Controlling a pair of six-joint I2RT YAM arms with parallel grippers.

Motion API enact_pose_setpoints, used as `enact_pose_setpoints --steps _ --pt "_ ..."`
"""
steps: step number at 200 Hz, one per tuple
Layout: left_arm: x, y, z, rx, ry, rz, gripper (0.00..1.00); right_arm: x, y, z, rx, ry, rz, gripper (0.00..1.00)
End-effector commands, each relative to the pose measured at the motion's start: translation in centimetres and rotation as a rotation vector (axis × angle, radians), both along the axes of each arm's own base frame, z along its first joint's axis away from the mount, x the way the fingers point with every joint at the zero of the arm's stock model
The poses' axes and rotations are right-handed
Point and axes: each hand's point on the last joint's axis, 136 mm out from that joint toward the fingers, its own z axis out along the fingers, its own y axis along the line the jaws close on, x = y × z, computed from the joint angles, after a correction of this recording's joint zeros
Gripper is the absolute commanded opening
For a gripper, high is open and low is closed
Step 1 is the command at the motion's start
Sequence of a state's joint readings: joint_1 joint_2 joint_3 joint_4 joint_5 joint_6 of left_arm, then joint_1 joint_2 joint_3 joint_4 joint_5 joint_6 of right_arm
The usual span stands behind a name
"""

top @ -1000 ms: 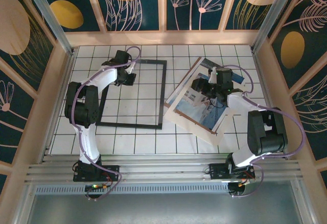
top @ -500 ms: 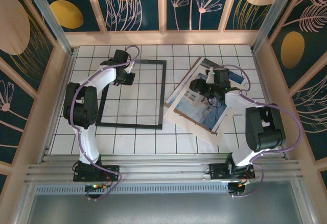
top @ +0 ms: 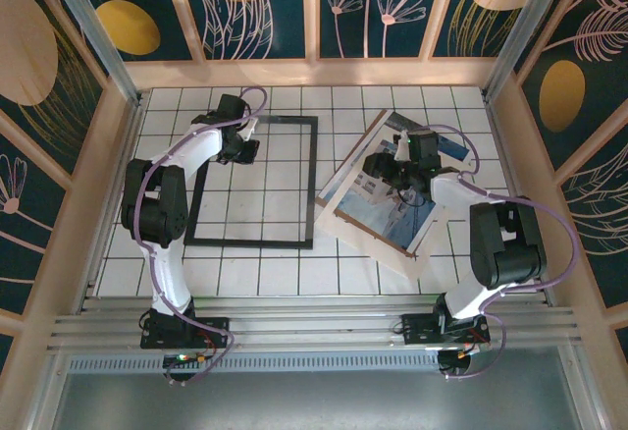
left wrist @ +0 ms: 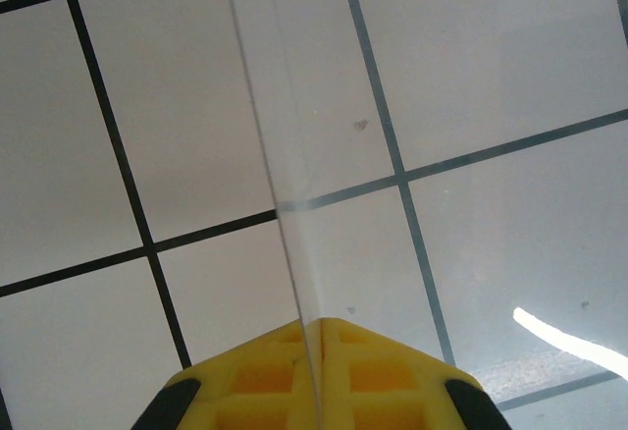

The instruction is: Put the photo into the frame

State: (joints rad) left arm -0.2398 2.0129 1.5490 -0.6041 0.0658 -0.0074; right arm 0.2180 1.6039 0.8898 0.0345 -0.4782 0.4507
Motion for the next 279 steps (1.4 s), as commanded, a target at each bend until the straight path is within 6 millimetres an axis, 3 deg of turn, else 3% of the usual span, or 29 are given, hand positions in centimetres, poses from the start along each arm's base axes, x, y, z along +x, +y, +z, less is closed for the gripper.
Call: enact_pose_setpoints --steps 1,200,279 --pt "-0.4 0.2 1.9 -0.008 0.000 -0.009 0.00 0.6 0.5 0.6 -0.007 -0.020 0.016 0.58" --pt "-0.1 -0.5 1.9 -0.125 0.009 -0.091 0.00 0.5 0.4 -0.2 -0.018 -0.003 0.019 0.58" --pt "-0.8 0.7 0.0 -0.096 0.073 -0.076 0.00 0.7 0.5 -0.2 -0.016 -0.003 0.021 0.58"
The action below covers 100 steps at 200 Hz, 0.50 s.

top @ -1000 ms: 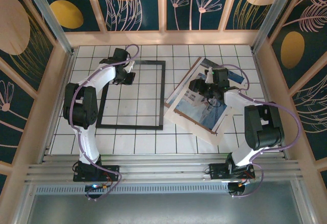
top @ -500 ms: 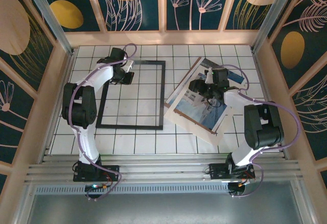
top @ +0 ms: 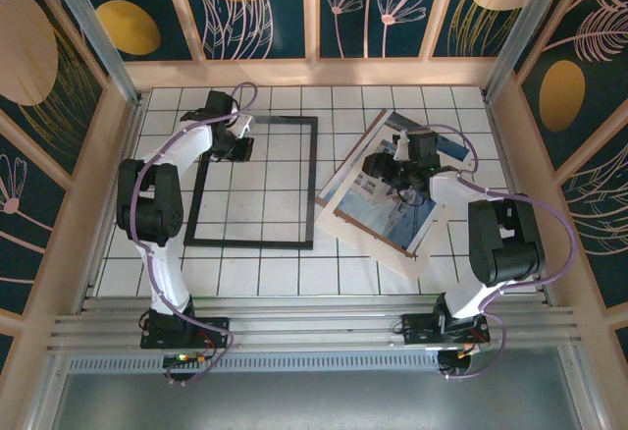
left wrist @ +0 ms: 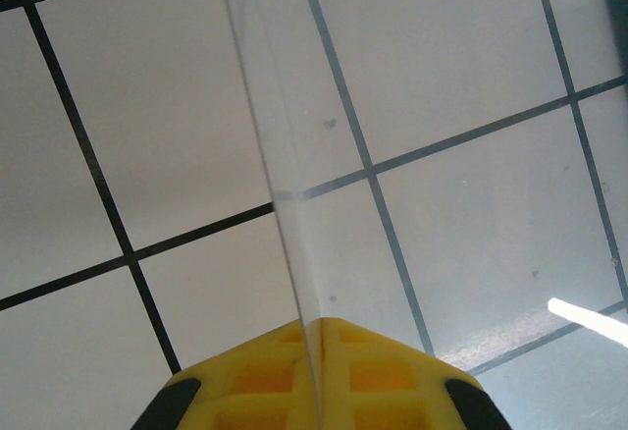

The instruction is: Put the photo into the frame

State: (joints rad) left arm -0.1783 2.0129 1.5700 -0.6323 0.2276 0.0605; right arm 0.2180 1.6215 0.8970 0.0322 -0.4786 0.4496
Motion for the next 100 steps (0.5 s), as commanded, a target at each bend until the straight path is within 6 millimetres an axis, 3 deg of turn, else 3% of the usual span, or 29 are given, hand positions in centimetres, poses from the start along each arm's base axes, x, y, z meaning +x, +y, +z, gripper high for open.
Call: enact_pose_setpoints --steps 1,100 --pt "-0.7 0.5 -0.8 0.025 0.049 -0.013 0.00 0.6 0.5 0.2 -0.013 -0.014 0.020 0.58" --pt "-1.1 1.0 -2.4 0.053 0.102 0.001 0.00 0.7 0.6 -0.4 -0.013 -0.004 0.023 0.58"
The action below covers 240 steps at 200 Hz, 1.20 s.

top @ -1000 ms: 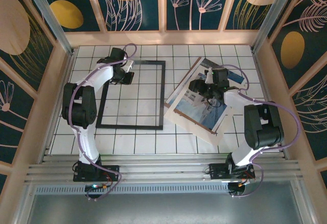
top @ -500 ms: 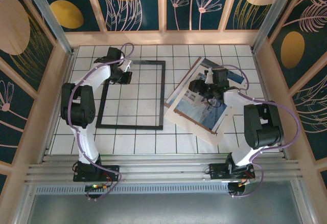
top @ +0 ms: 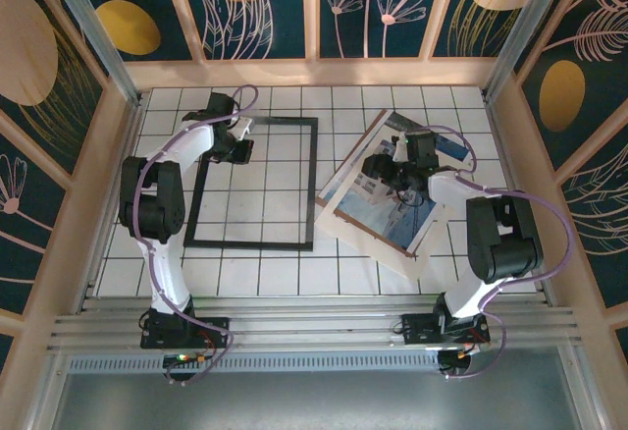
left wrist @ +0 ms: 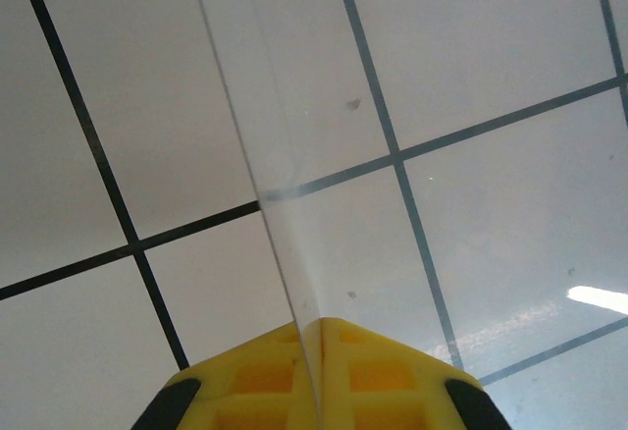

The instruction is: Put the photo into the frame

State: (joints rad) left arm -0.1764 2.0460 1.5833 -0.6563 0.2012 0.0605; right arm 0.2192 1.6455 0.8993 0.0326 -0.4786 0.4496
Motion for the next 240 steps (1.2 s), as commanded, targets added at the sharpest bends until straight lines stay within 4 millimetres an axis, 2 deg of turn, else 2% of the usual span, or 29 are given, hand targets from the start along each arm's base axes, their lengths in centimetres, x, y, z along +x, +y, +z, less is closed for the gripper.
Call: enact_pose_setpoints --steps 1,28,56,96,123,183,212,240 --pt "-0.9 0.4 -1.0 0.021 0.063 -0.010 0.00 0.7 0.5 0.5 -0.008 -0.023 0.022 0.58" --pt "-0.7 0.3 -1.1 0.013 0.061 0.007 0.00 0.7 0.6 0.2 -0.006 -0.017 0.022 0.58" --pt "-0.7 -0.8 -0.5 -0.069 0.038 0.010 0.12 0.8 0.7 0.2 -0.005 -0.015 0.024 0.58" --pt "-1.0 -1.6 -0.2 -0.136 0.025 0.015 0.19 0.9 0.7 0.2 -0.004 -0.014 0.029 0.58" --pt "-0.8 -1.4 0.0 -0.164 0.014 0.039 0.19 0.8 1.0 0.0 -0.002 -0.011 0.036 0.58" --pt "-1.0 -1.9 0.7 -0.292 -0.017 0.091 0.07 0.7 1.5 0.0 -0.007 -0.016 0.051 0.58" --pt "-1.1 -2.4 1.2 -0.333 -0.026 0.089 0.08 0.2 2.7 -0.1 -0.012 -0.026 0.085 0.58" --pt "-1.4 -2.8 1.0 -0.365 -0.021 0.089 0.09 -0.4 4.7 -0.6 -0.003 -0.021 0.129 0.56"
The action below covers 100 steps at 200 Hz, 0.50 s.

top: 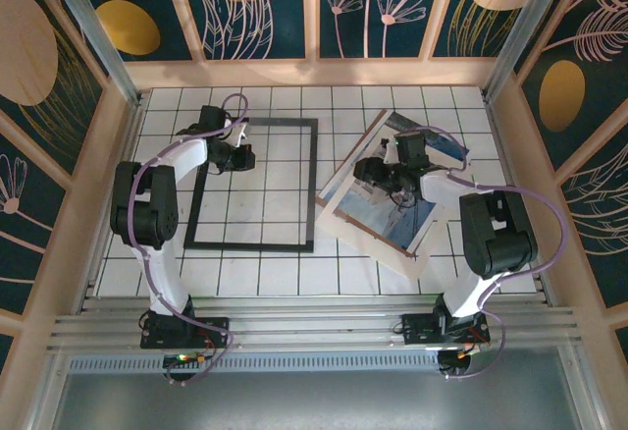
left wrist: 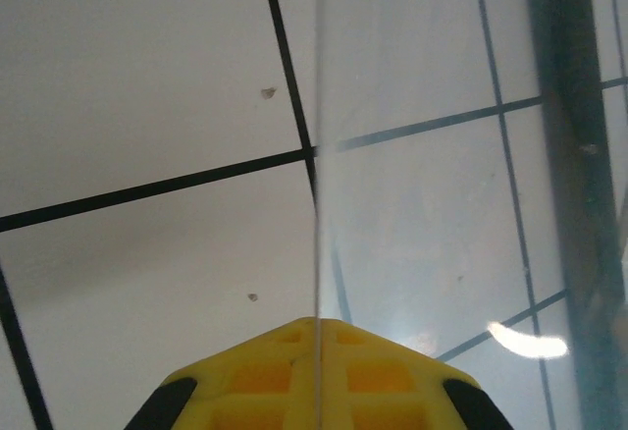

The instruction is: Put the photo into the frame

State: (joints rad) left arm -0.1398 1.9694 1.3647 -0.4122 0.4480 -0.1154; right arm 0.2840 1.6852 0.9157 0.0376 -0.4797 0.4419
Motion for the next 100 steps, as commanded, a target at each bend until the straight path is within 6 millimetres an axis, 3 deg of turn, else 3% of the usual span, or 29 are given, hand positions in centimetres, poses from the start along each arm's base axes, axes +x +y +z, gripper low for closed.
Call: enact_pose_setpoints --steps 1,100 --pt "0.0 -0.7 1.3 -0.068 -0.025 0.003 0.09 0.4 2.1 0.3 0.006 -0.035 0.060 0.56" --pt "-0.2 -1.0 0.9 -0.092 -0.019 -0.005 0.11 -0.5 4.5 -3.1 0.005 0.041 0.105 0.53"
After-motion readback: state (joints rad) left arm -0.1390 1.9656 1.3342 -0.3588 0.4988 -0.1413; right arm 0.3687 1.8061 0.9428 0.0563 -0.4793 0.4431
